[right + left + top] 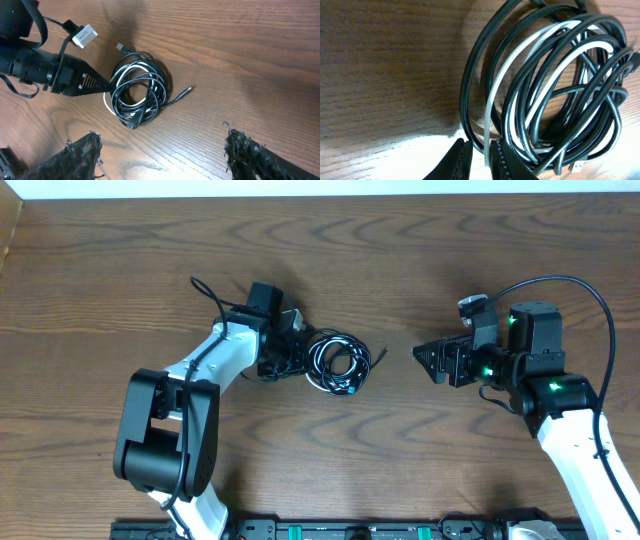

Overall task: Untangle cables
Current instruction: 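Move the left gripper to the cable bundle and grasp the white cable, then lift the white cable with the left gripper up and away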

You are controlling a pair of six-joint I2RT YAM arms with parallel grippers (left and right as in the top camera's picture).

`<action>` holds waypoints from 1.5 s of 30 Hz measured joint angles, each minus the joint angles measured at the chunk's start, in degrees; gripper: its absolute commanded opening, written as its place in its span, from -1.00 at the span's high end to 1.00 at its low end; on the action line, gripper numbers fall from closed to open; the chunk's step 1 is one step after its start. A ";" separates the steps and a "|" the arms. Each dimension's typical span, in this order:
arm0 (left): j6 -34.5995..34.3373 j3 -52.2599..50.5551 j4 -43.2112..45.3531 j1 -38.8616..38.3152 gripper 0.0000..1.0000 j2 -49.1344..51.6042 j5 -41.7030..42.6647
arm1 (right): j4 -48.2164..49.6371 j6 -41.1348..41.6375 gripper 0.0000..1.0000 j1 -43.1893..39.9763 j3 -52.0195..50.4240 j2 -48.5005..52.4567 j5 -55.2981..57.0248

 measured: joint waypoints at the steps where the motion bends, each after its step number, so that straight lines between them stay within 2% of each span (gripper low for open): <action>1: 0.00 -0.13 0.13 -0.09 0.63 0.00 -0.02 | 0.00 0.00 -0.56 0.00 0.00 0.00 0.00; 2: 0.00 -0.31 0.24 -0.17 0.63 0.00 -0.02 | 0.00 0.00 -0.57 0.00 0.00 0.00 0.00; 3: 0.00 -0.52 0.26 -0.24 0.84 0.00 -0.02 | 0.00 0.00 -0.57 0.00 0.00 0.00 0.00; 16: -0.44 1.75 -1.60 -1.20 0.86 -0.68 2.45 | 2.10 2.93 -0.50 0.00 0.00 0.09 -0.02; 19: -1.57 6.29 -1.70 -1.20 0.86 -4.04 5.44 | 4.37 4.66 -0.47 0.33 0.00 0.09 0.00; 25: -7.63 14.71 1.20 -1.42 0.86 -17.25 14.25 | 10.95 8.83 -0.43 2.80 0.07 0.11 -0.13; 32: -18.69 14.86 13.86 -1.57 0.86 -21.29 21.24 | 17.66 12.79 -0.36 3.85 0.11 0.11 -0.22; 38: -30.86 14.69 30.91 -1.64 0.86 -21.57 24.57 | 18.29 13.70 -0.36 3.85 0.11 0.15 -0.22; 42: -38.86 14.47 45.81 -1.68 0.85 -21.62 25.22 | 18.51 13.90 -0.37 3.85 0.13 0.44 -0.24; 45: -44.26 14.49 53.44 -1.68 0.85 -21.90 24.63 | 18.71 14.10 -0.37 4.17 0.13 0.72 -0.22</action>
